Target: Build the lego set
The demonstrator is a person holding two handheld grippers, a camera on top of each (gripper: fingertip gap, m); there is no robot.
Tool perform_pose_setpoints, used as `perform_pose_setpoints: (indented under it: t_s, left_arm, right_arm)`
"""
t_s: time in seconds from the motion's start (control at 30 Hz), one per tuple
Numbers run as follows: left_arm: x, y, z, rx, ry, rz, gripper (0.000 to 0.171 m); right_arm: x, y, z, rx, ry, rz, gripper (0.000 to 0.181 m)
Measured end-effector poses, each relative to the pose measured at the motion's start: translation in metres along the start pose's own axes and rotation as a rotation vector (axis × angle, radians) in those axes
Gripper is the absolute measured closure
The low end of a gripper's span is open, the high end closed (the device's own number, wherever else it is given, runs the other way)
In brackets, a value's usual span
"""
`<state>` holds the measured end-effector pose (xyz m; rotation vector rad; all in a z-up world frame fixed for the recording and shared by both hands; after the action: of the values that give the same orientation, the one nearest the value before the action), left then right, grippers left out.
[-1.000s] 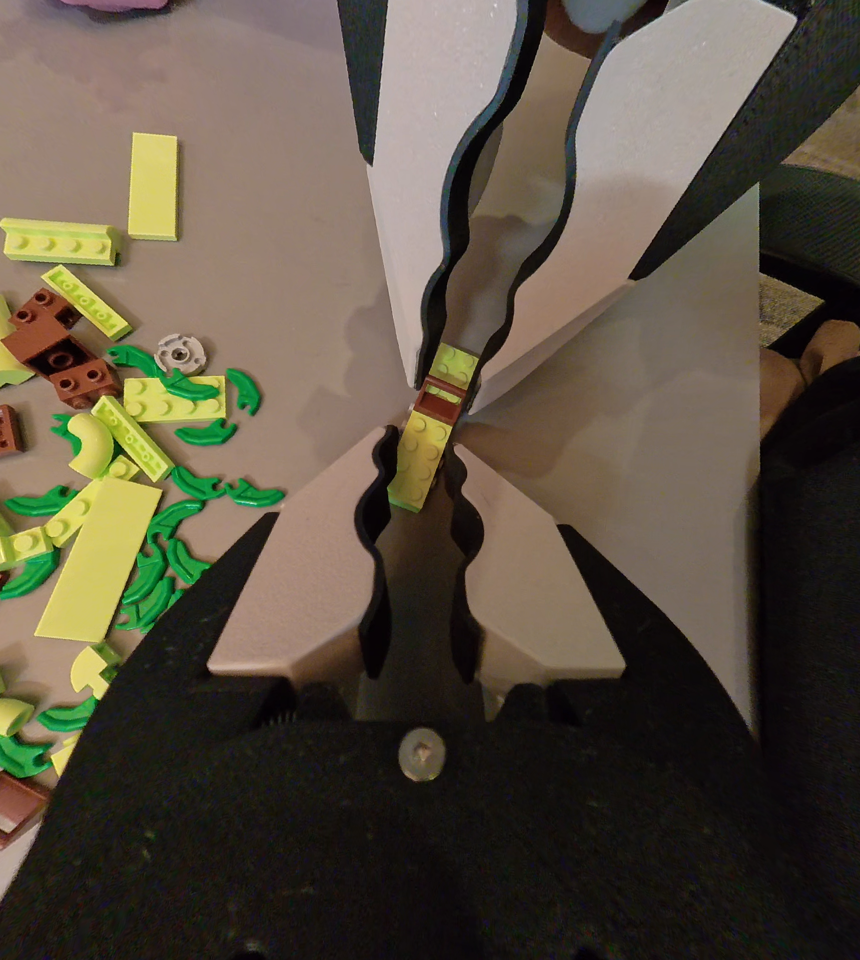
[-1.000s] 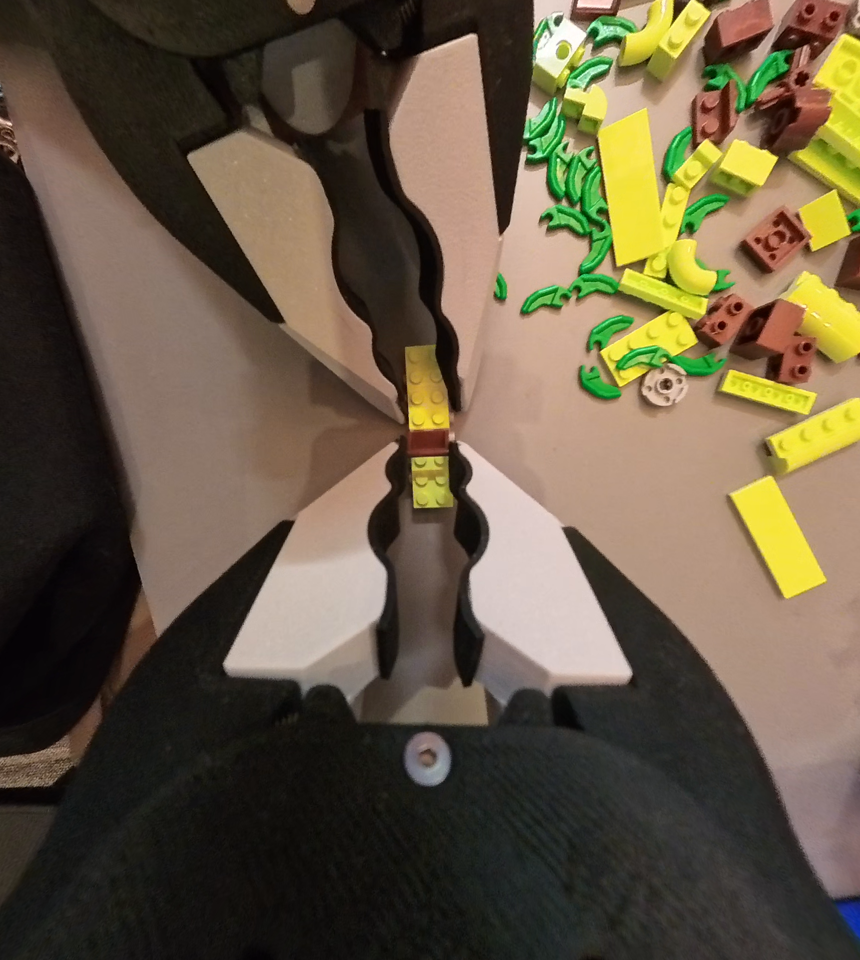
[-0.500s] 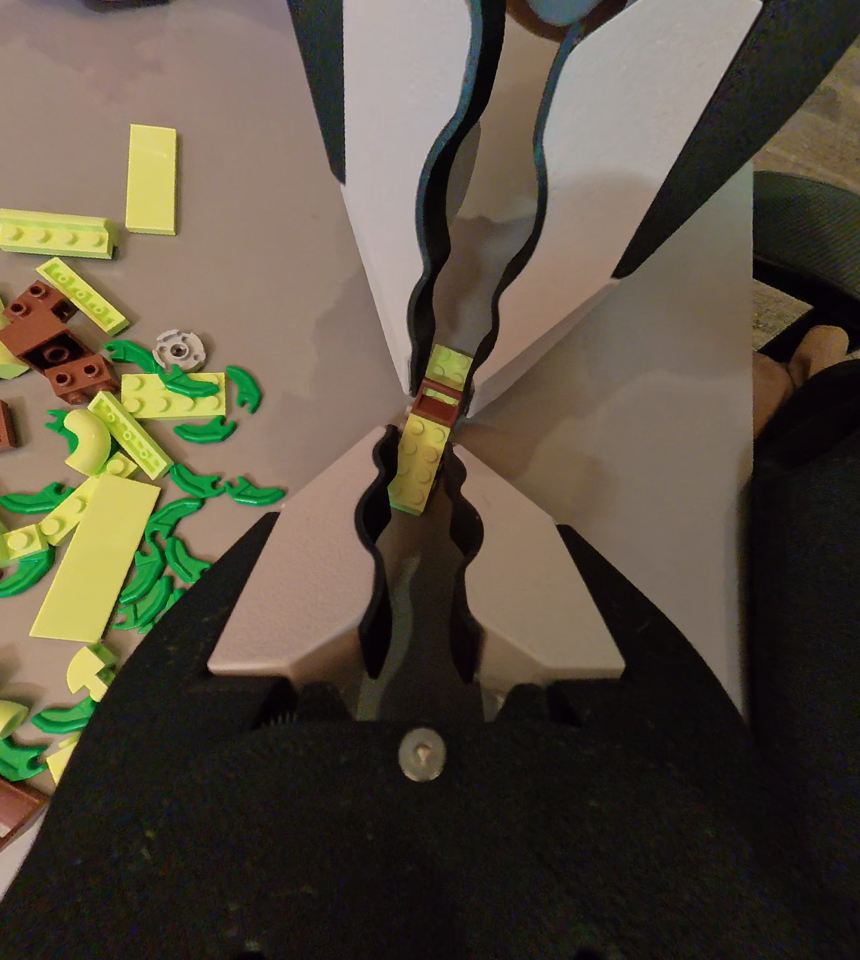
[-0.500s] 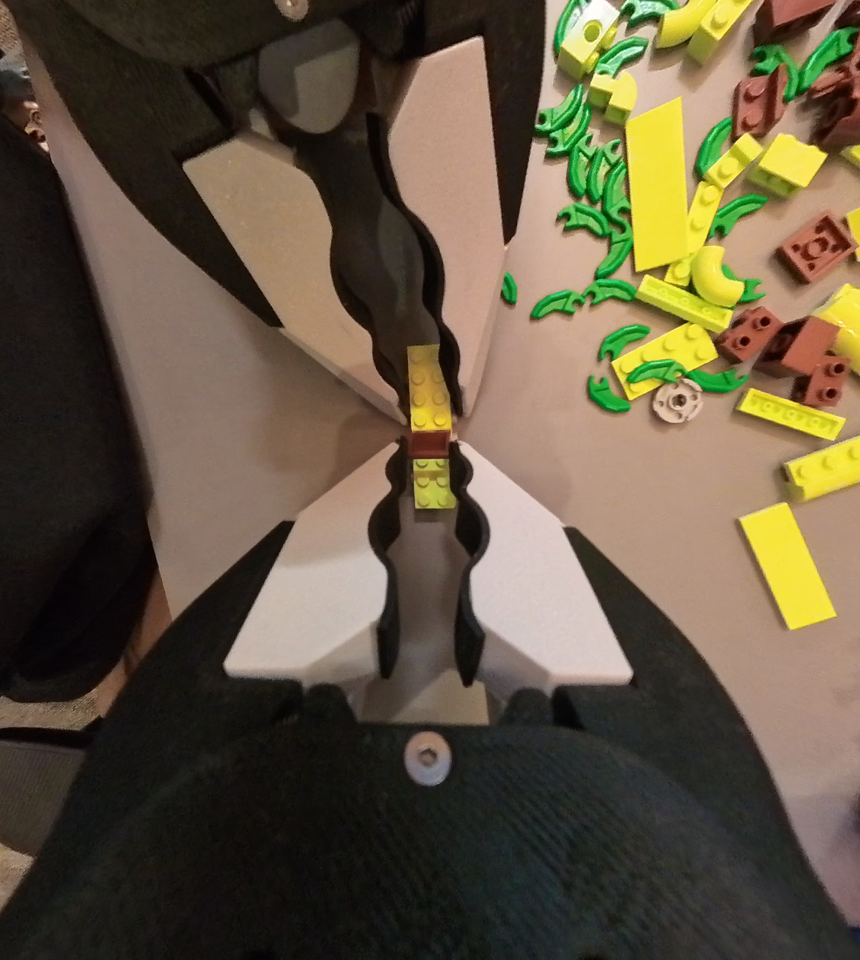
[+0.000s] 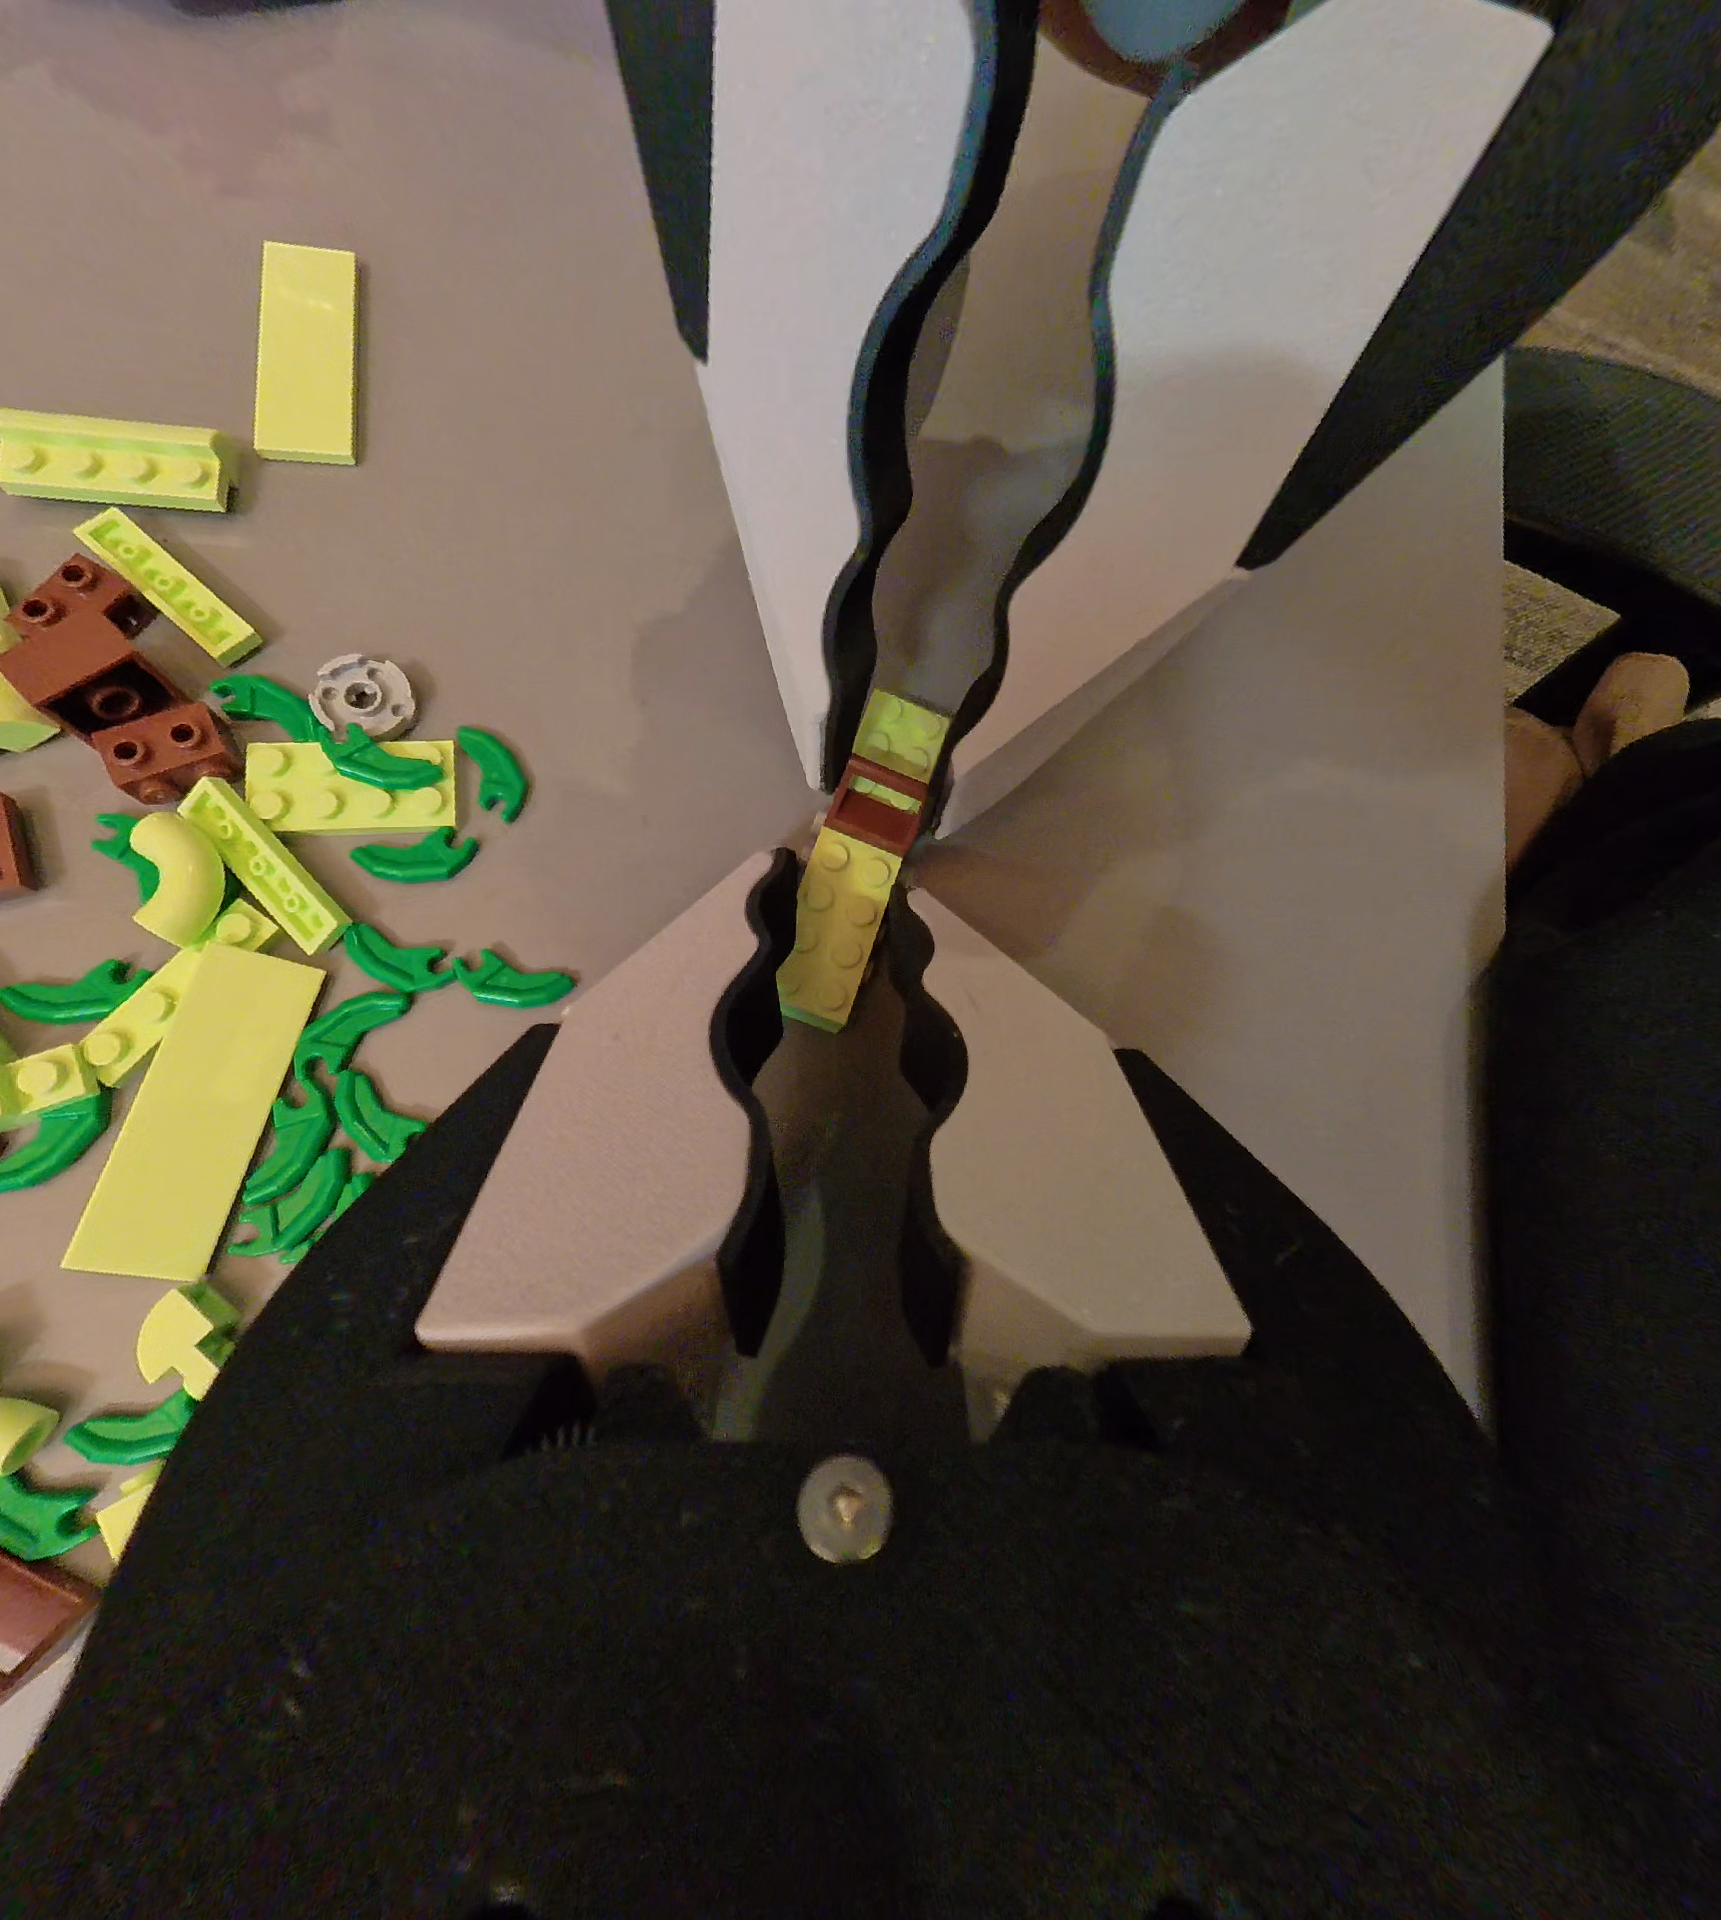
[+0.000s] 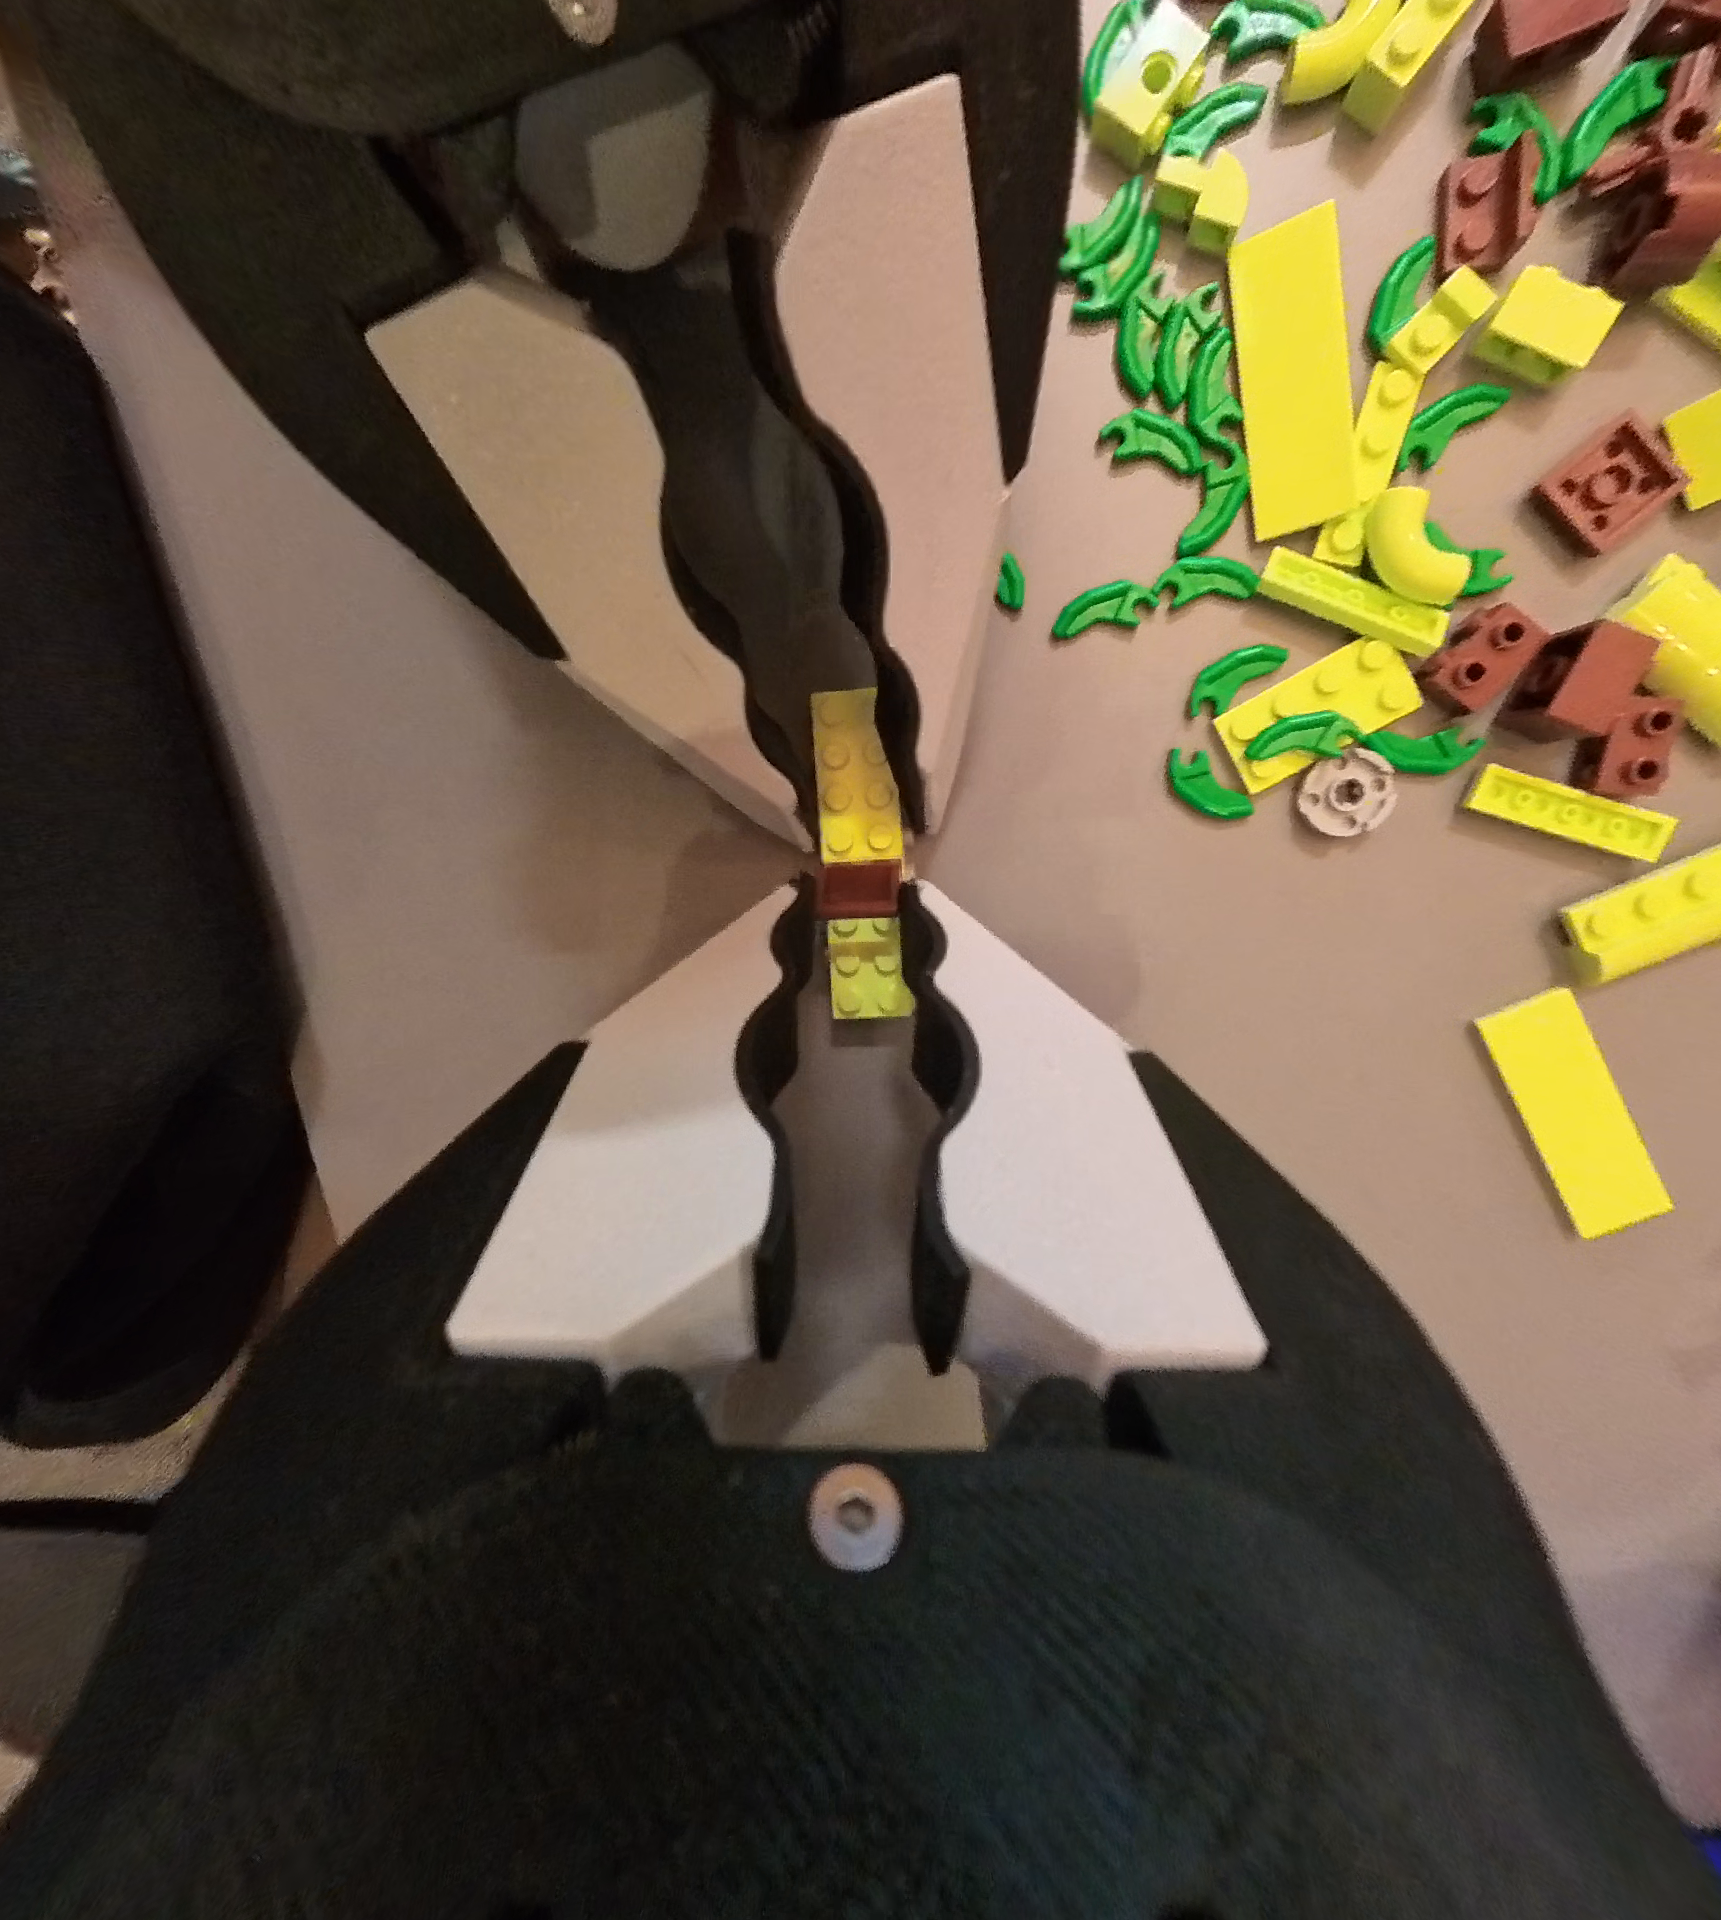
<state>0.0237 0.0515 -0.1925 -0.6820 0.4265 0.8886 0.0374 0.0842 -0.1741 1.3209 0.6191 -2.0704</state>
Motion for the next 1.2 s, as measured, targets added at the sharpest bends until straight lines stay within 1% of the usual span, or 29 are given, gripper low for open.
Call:
perform_pose_setpoints:
  t_s: [0.03,0.1,0.13,0.2,0.27,0.43,0.53,0.67,0.9,1.2]
  left_arm:
    - [0.000,0.000,0.000,0.001,0.000,0.001,0.158]
    - [0.000,0.000,0.000,0.007,0.002,0.006,0.158]
    - [0.000,0.000,0.000,0.010,0.002,0.009,0.158]
    - [0.000,0.000,0.000,0.013,0.003,0.011,0.158]
    - [0.000,0.000,0.000,0.011,0.003,0.010,0.158]
    - [0.000,0.000,0.000,0.011,0.003,0.010,0.158]
    - [0.000,0.000,0.000,0.010,0.003,0.009,0.158]
    - [0.000,0.000,0.000,0.011,0.003,0.010,0.158]
    - [0.000,0.000,0.000,0.011,0.003,0.009,0.158]
    - [0.000,0.000,0.000,0.008,0.002,0.008,0.158]
  right_arm:
    - [0.000,0.000,0.000,-0.001,-0.009,-0.018,0.166]
    - [-0.001,0.000,-0.002,0.002,-0.023,-0.049,0.151]
    - [-0.002,0.000,-0.002,0.013,-0.035,-0.056,0.146]
    - [-0.007,-0.001,0.001,0.059,-0.077,-0.056,0.143]
    - [-0.012,-0.003,0.002,0.109,-0.109,-0.041,0.147]
    - [-0.015,-0.002,0.000,0.249,-0.146,0.041,0.166]
    - [-0.014,-0.002,-0.001,0.269,-0.158,0.066,0.181]
    - [-0.009,-0.001,-0.004,0.227,-0.123,0.037,0.181]
    - [-0.009,-0.002,-0.003,0.185,-0.109,0.017,0.181]
    - [-0.009,-0.002,-0.002,0.192,-0.115,0.018,0.181]
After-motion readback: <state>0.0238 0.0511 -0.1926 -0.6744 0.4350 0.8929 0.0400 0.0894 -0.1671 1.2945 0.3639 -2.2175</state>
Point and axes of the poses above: each gripper's, where its closed fingertips meet, x out along the fingers, z out of its top, y = z × x across the jaws, the point moved 3 cm from there along -x, back along the fingers, and after that the axes turned 14 degrees about -z, right-handed, at the moved point
